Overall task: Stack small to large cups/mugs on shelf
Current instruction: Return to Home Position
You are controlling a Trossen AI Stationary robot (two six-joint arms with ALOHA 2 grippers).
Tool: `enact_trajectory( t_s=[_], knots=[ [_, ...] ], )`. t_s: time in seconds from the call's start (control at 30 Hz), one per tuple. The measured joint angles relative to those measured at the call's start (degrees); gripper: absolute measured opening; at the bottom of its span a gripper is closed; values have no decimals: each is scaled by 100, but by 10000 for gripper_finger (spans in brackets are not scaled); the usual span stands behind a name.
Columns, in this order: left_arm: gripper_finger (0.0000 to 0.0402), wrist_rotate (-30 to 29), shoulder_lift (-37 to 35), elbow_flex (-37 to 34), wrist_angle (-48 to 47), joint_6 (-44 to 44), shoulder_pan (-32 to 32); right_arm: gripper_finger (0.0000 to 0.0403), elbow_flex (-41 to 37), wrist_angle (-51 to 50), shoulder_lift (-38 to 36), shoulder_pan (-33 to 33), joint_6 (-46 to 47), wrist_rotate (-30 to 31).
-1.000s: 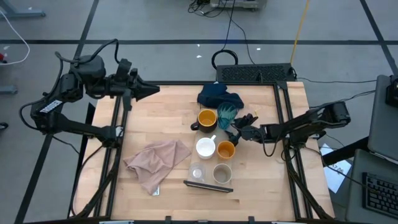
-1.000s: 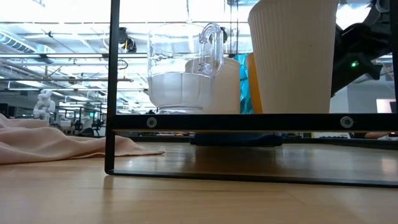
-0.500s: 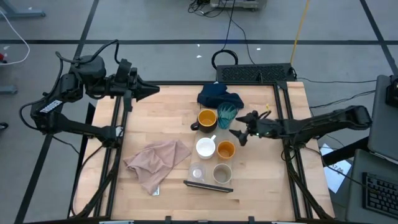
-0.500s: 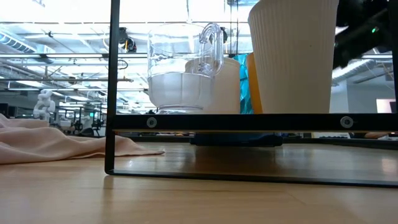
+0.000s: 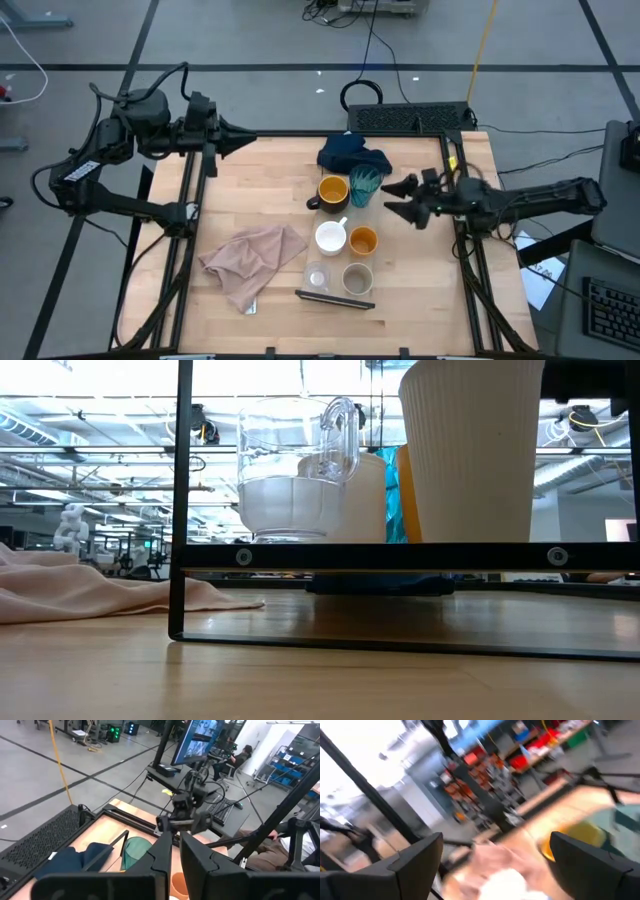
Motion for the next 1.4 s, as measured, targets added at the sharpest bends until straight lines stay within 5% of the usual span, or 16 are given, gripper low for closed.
enact_trajectory(
  t_s=[0.57, 0.73, 0.93, 1.07, 1.2, 1.4],
  knots=[
    [37, -2, 1, 0, 262, -547, 0, 343, 2, 3165, -289, 149, 482, -777],
    [37, 70, 1, 0, 538, -466, 0, 248, 2, 3250, -362, 376, 166, -825],
    [37, 635, 1, 0, 728, -375, -3, 26, 6, 3409, -625, 540, -638, -902],
    [37, 646, -1, 0, 1088, -397, -64, 6, 222, 3394, -888, 575, -1034, -895],
    [37, 886, -13, 0, 1080, -409, -143, 1, 755, 2281, -1149, 575, -1579, -928],
    [37, 1086, -28, 0, 902, -353, -162, 0, 2371, -1063, -1098, 575, -2182, -727]
  ],
)
